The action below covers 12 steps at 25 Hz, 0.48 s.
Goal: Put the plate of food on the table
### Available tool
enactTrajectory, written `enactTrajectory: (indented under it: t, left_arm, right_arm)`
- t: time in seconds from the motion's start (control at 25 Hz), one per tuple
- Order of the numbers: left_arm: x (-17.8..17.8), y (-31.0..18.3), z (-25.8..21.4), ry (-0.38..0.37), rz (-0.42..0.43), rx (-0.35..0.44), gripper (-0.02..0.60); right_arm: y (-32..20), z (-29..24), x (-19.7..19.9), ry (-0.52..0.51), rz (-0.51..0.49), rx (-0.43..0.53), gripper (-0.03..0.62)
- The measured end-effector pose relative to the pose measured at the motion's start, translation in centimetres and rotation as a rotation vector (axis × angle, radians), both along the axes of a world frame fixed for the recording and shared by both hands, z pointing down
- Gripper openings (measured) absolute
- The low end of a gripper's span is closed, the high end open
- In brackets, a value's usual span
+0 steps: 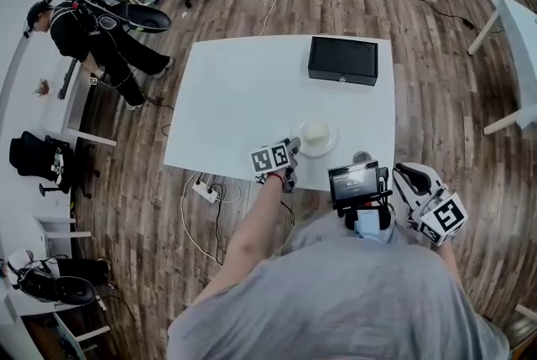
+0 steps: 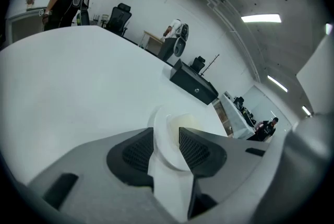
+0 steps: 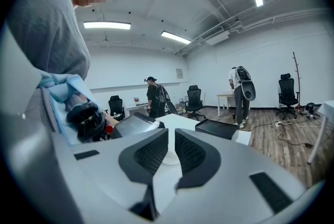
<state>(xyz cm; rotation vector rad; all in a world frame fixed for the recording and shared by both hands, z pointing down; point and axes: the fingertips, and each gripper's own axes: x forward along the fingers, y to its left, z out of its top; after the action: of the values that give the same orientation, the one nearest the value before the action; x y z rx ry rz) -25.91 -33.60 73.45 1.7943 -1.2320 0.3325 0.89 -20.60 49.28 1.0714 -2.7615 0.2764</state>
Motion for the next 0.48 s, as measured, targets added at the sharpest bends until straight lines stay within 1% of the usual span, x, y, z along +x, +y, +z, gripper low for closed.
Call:
enactTrajectory:
  t: [0.12, 0.32, 0.48]
  left_arm:
    - [0.1, 0.4, -2.7, 0.003, 0.044, 0.082, 0.138]
    - [0.8, 1.9, -8.1, 0.048, 0.111, 0.238, 0.138]
    - [2.2, 4.1, -11.2, 0.043, 0.166, 0.323, 0.138]
  right_arm:
    - [0.0, -0.3, -0.1, 0.002, -0.009, 0.015, 0.034]
    - [-0.1, -0.8, -0.7, 0.007, -0.029, 0.041, 0.034]
    - [0.0, -0.9, -0.7, -0.001, -0.041, 0.057, 0.034]
